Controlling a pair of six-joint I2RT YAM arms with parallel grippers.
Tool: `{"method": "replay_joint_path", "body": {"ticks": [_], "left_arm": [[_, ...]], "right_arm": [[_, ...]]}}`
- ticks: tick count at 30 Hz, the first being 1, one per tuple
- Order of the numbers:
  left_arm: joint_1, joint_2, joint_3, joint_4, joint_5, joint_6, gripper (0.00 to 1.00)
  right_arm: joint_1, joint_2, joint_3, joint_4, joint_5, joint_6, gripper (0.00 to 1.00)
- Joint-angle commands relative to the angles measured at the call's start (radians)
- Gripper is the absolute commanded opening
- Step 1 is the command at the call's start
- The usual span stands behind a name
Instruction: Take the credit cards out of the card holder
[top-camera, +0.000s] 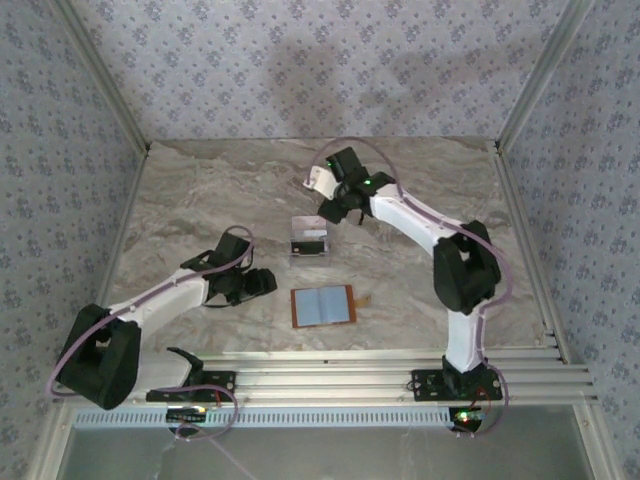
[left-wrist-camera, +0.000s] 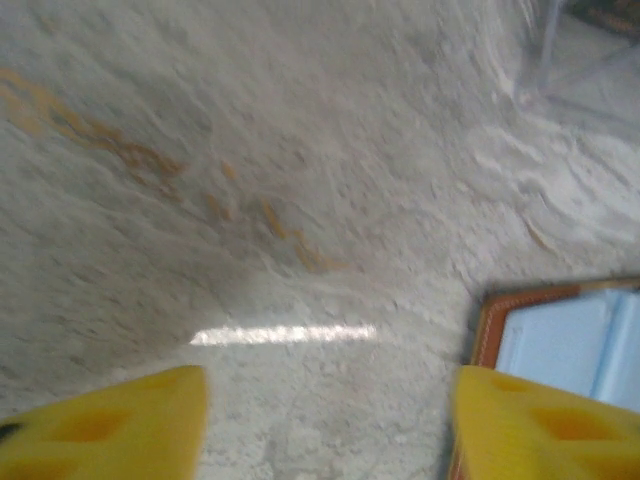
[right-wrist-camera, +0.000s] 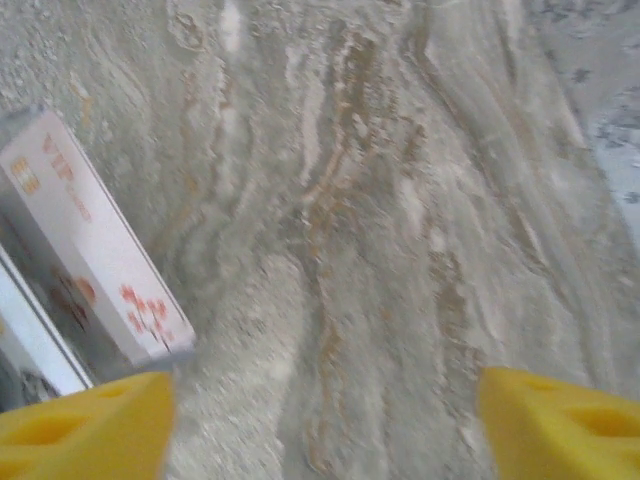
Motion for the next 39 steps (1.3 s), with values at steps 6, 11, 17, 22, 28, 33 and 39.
{"method": "replay_joint_path", "body": {"ticks": [6, 11, 17, 22, 28, 33, 39], "left_arm": [[0.096, 0.062, 0.152, -0.066, -0.197, 0.158, 1.0], [0.19, 0.088, 0.201, -0.044, -0.312, 0.247, 1.0], [0.266, 0.09, 0.185, 0.083, -0.541, 0.355, 1.0], [0.336, 0.094, 0.149, 0.218, -0.64, 0.431, 0.98], [0.412, 0.114, -0.021, 0.631, -0.535, 0.609, 1.0], [0.485, 0.161, -0.093, 0.871, -0.397, 0.614, 1.0], [0.543, 0.185, -0.159, 1.049, -0.249, 0.614, 1.0]], "right_arm": [[-0.13, -0.292, -0.314, 0.137, 0.047, 0.142, 1.0], [-0.256, -0.424, -0.57, 0.297, 0.037, 0.254, 1.0], [-0.476, -0.549, -0.831, 0.552, -0.061, 0.41, 1.0], [-0.582, -0.557, -1.007, 0.788, -0.074, 0.47, 1.0], [-0.671, -0.523, -1.099, 0.965, -0.17, 0.582, 1.0], [-0.662, -0.445, -1.173, 1.176, -0.166, 0.604, 1.0], [-0.616, -0.375, -1.187, 1.258, -0.127, 0.562, 1.0]]}}
